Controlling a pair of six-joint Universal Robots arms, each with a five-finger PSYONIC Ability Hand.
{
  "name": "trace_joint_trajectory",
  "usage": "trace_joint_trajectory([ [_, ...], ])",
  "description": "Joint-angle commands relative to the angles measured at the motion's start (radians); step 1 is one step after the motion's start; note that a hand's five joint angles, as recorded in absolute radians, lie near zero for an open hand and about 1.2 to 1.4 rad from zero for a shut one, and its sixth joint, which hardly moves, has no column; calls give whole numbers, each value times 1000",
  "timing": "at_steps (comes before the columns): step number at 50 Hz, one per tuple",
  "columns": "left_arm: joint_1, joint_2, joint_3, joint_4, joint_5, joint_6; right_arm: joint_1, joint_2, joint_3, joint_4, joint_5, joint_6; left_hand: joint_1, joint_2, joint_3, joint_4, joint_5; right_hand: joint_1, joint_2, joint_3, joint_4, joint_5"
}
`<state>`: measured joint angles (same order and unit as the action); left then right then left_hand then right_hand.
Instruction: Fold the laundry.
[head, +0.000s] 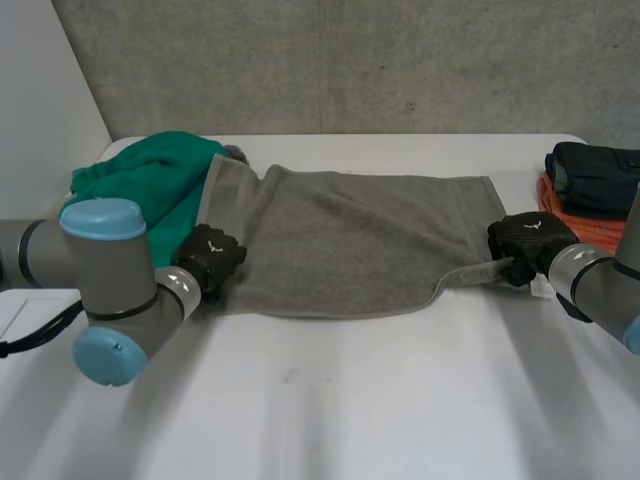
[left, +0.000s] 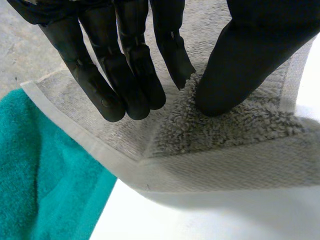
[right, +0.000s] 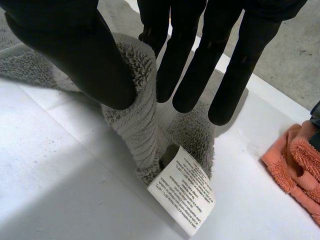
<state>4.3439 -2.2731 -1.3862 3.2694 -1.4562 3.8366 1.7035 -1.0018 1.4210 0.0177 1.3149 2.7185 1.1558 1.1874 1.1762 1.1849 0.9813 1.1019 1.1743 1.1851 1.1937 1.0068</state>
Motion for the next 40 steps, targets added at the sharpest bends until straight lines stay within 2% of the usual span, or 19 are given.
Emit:
trace_joint_trajectory([
  [1,-3,30,33,-66,-3,-12,-1,-26,18,10,-5,0,240,209,220,211,240,294,222,211,203,215],
  [5,5,121,-16,-135,10,-40,-10,-78,38,51,-25,-25,240,209,220,211,240,294,222,211,203,215],
  [9,42,239,-121,-213,17,-49,-36,-135,81,191,-60,-161,240,209,220,211,240,294,222,211,203,215],
  [12,60,286,-165,-269,14,-32,-65,-161,122,401,-77,-397,240,209,220,211,240,294,222,211,203,215],
  [13,69,311,-192,-324,7,-16,-80,-167,147,518,-66,-533,240,209,220,211,240,294,222,211,203,215],
  [16,83,323,-218,-433,-7,32,-105,-173,174,674,-48,-753,240,209,220,211,240,294,222,211,203,215],
  [17,86,322,-218,-459,-9,43,-107,-172,176,671,-43,-767,240,209,220,211,240,294,222,211,203,215],
  [22,89,297,-177,-537,-15,83,-82,-161,145,595,1,-686,240,209,220,211,240,294,222,211,203,215],
  [26,63,250,-71,-517,-23,55,-81,-153,82,542,-3,-583,240,209,220,211,240,294,222,211,203,215],
  [30,33,198,94,-446,-21,-21,-71,-124,-17,455,-23,-465,240,209,220,211,240,294,222,211,203,215],
  [34,8,153,310,-346,-7,-90,-51,-115,-167,279,-16,-326,240,209,220,211,240,294,222,211,203,215],
  [40,-15,145,651,-137,-21,-273,-44,-167,-333,-152,62,-50,240,209,220,211,240,294,222,211,203,215],
])
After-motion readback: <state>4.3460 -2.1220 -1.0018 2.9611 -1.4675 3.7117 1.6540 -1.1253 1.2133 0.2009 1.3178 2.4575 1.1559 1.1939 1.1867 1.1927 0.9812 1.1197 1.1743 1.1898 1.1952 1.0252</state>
